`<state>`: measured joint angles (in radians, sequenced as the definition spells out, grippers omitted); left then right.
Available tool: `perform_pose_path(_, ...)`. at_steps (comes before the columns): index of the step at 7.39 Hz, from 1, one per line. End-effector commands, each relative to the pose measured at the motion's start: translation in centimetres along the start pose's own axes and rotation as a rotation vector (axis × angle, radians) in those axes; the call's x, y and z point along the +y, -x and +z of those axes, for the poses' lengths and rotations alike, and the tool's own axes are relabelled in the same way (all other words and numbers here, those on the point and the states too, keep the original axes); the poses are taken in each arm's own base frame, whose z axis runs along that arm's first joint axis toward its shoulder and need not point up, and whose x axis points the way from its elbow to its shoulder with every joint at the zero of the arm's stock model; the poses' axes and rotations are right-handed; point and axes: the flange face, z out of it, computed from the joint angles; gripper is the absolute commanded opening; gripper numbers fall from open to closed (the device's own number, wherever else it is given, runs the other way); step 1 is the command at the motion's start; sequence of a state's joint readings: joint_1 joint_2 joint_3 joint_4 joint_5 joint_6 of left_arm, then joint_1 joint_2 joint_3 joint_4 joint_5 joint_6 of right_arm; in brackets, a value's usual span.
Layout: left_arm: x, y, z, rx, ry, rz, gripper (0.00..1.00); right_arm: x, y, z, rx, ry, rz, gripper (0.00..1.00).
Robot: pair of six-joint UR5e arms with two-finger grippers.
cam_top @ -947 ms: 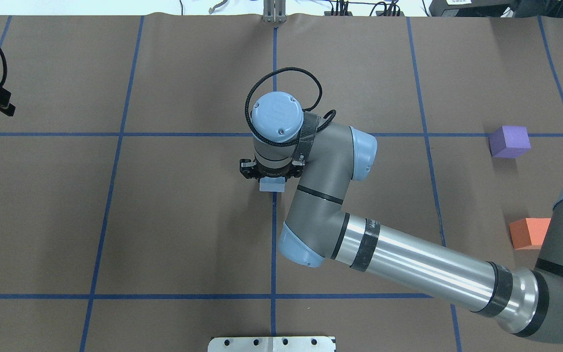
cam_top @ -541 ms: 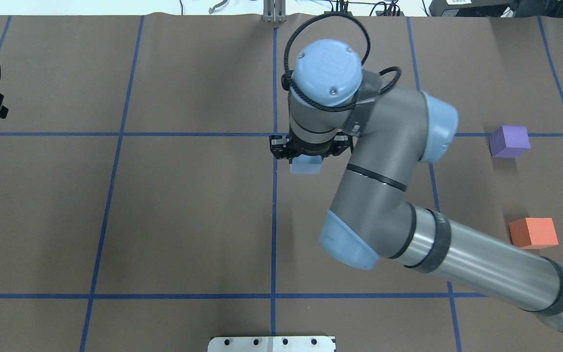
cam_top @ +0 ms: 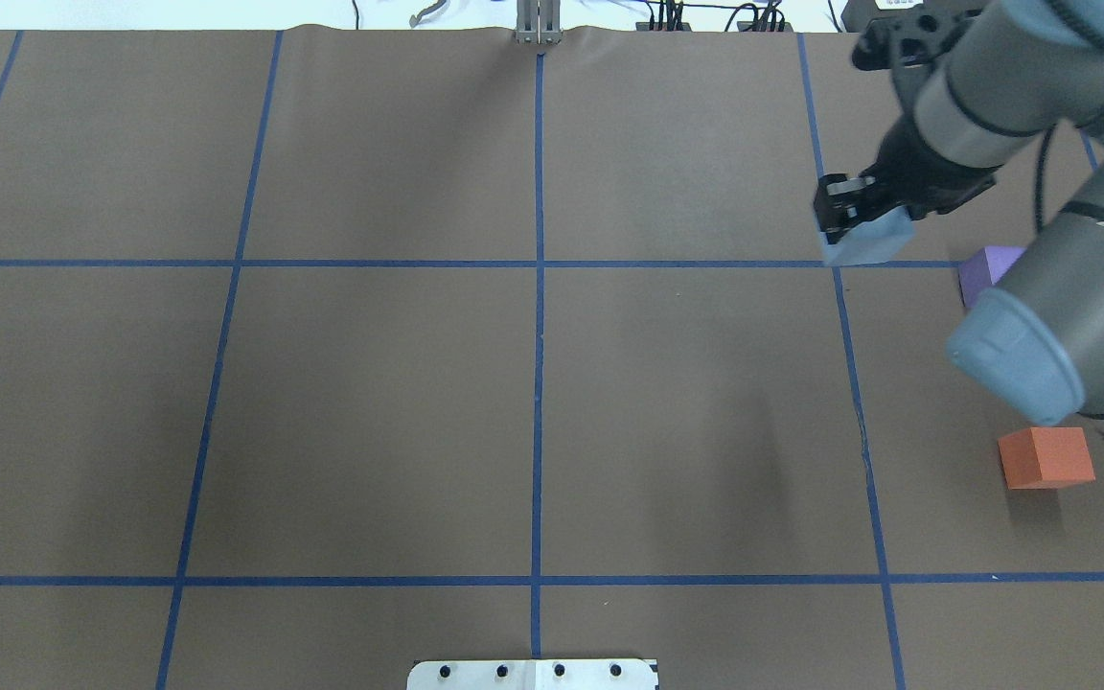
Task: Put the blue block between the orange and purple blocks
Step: 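Carry the light blue cube with the right gripper toward the purple cube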
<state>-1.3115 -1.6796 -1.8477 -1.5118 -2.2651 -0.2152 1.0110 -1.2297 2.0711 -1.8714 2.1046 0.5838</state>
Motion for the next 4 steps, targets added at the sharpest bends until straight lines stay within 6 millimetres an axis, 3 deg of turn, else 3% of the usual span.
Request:
perform_pose_path(1,0.4,0.9,-0.2,-0.004,-0.001,0.013,1.00,3.2,-13.9,2.9,0.015,0.050,-0.068,0.00)
perform_pose_path(3,0.3,0.8,-0.2,-0.004,-0.003,0.017,1.00,4.5,-19.0,9.1,0.005,0.040,-0.073,0.00)
perform_pose_path(4,0.3,0.8,-0.2,-0.004,-0.003,0.016,1.00,4.4,-20.5,11.4,0.013,0.061,-0.059,0.00)
